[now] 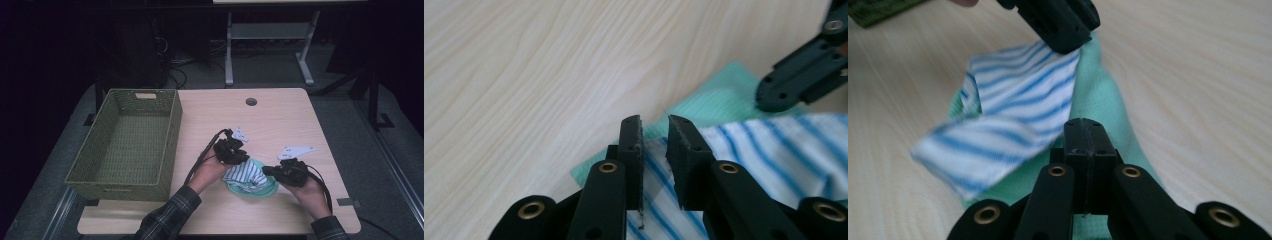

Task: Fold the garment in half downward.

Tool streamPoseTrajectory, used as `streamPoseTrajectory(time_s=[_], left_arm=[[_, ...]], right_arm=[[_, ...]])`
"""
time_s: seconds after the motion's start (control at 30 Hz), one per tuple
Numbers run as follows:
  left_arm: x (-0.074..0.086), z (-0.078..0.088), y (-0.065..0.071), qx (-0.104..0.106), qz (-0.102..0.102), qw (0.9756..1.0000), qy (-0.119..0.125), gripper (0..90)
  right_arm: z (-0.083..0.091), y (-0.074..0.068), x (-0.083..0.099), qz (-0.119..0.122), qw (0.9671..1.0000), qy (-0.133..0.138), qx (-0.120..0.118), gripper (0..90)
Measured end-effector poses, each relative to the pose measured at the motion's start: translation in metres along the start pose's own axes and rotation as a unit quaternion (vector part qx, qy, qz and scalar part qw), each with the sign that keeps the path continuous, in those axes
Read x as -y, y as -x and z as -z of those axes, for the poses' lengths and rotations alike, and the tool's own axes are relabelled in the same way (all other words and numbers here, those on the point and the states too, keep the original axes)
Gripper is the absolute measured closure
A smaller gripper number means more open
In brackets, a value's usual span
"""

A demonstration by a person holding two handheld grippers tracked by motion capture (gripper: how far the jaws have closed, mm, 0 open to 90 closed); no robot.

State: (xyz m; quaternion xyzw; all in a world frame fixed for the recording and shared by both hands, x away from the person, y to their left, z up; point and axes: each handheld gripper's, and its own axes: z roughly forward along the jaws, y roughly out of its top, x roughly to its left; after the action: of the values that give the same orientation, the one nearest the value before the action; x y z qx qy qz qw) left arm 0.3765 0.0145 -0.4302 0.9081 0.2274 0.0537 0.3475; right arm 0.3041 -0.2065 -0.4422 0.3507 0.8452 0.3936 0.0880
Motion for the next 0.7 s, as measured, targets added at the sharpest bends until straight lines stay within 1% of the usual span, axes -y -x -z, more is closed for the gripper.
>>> streamPoseTrajectory(time_s=[0.03, 0.1, 0.17, 0.2, 0.23, 0.27, 0.3, 0.33, 0.4, 0.43, 0.47, 0.5, 0.53, 0.6, 0.63, 0.67, 0.7], left_arm=[[0.002, -0.003, -0.003, 0.0, 0.002, 1.0, -0.008, 76.2], [0.007, -0.007, -0.007, 0.003, 0.012, 0.9998, -0.015, 76.4], [0.013, -0.01, -0.01, 0.007, 0.018, 0.9996, -0.023, 76.5], [0.015, -0.012, -0.011, 0.01, 0.021, 0.9993, -0.028, 76.9], [0.018, -0.014, -0.012, 0.014, 0.03, 0.9992, -0.023, 76.9], [0.019, -0.013, -0.014, 0.02, 0.03, 0.999, -0.026, 77.1], [0.02, -0.014, -0.013, 0.022, 0.037, 0.9988, -0.022, 77.2], [0.02, -0.013, -0.013, 0.022, 0.036, 0.9988, -0.023, 77.2], [0.02, -0.011, -0.014, 0.024, 0.025, 0.9988, -0.034, 77.2], [0.021, -0.012, -0.012, 0.028, 0.032, 0.9986, -0.03, 77.2], [0.022, -0.012, -0.012, 0.029, 0.031, 0.9986, -0.03, 77.2], [0.022, -0.011, -0.012, 0.029, 0.023, 0.9986, -0.039, 77.2], [0.023, -0.011, -0.011, 0.029, 0.028, 0.9985, -0.036, 77.3], [0.024, -0.012, -0.01, 0.029, 0.029, 0.9986, -0.033, 77.3], [0.024, -0.012, -0.01, 0.029, 0.028, 0.9986, -0.033, 77.5], [0.024, -0.012, -0.01, 0.029, 0.02, 0.9986, -0.038, 77.6], [0.025, -0.013, -0.009, 0.031, 0.026, 0.9986, -0.033, 77.6]], right_arm=[[-0.004, 0.0, 0.001, -0.003, 1.0, -0.008, 0.001, 89.7], [-0.01, 0.002, 0.004, -0.003, 0.9996, -0.026, 0.008, 89.7], [-0.014, 0.005, 0.005, -0.001, 0.9995, -0.03, 0.008, 89.8], [-0.015, 0.005, 0.005, 0.0, 0.9993, -0.036, 0.011, 89.8], [-0.017, 0.006, 0.005, 0.003, 0.9991, -0.04, 0.016, 89.8], [-0.018, 0.007, 0.006, 0.003, 0.999, -0.041, 0.017, 89.8], [-0.019, 0.007, 0.006, 0.004, 0.9988, -0.046, 0.02, 89.8], [-0.019, 0.007, 0.007, 0.006, 0.9985, -0.049, 0.026, 89.8], [-0.017, 0.01, 0.008, 0.004, 0.9985, -0.046, 0.031, 89.8], [-0.016, 0.011, 0.008, 0.001, 0.9984, -0.045, 0.034, 89.7], [-0.015, 0.013, 0.01, -0.004, 0.9984, -0.045, 0.033, 89.7], [-0.015, 0.014, 0.011, -0.005, 0.9984, -0.046, 0.034, 89.8], [-0.014, 0.016, 0.012, -0.005, 0.9981, -0.047, 0.039, 89.8], [-0.013, 0.02, 0.015, -0.014, 0.9983, -0.043, 0.037, 89.8], [-0.011, 0.022, 0.016, -0.019, 0.9981, -0.044, 0.039, 89.8], [-0.011, 0.023, 0.017, -0.02, 0.9981, -0.043, 0.039, 89.8], [-0.01, 0.024, 0.019, -0.02, 0.9982, -0.039, 0.04, 89.9]])
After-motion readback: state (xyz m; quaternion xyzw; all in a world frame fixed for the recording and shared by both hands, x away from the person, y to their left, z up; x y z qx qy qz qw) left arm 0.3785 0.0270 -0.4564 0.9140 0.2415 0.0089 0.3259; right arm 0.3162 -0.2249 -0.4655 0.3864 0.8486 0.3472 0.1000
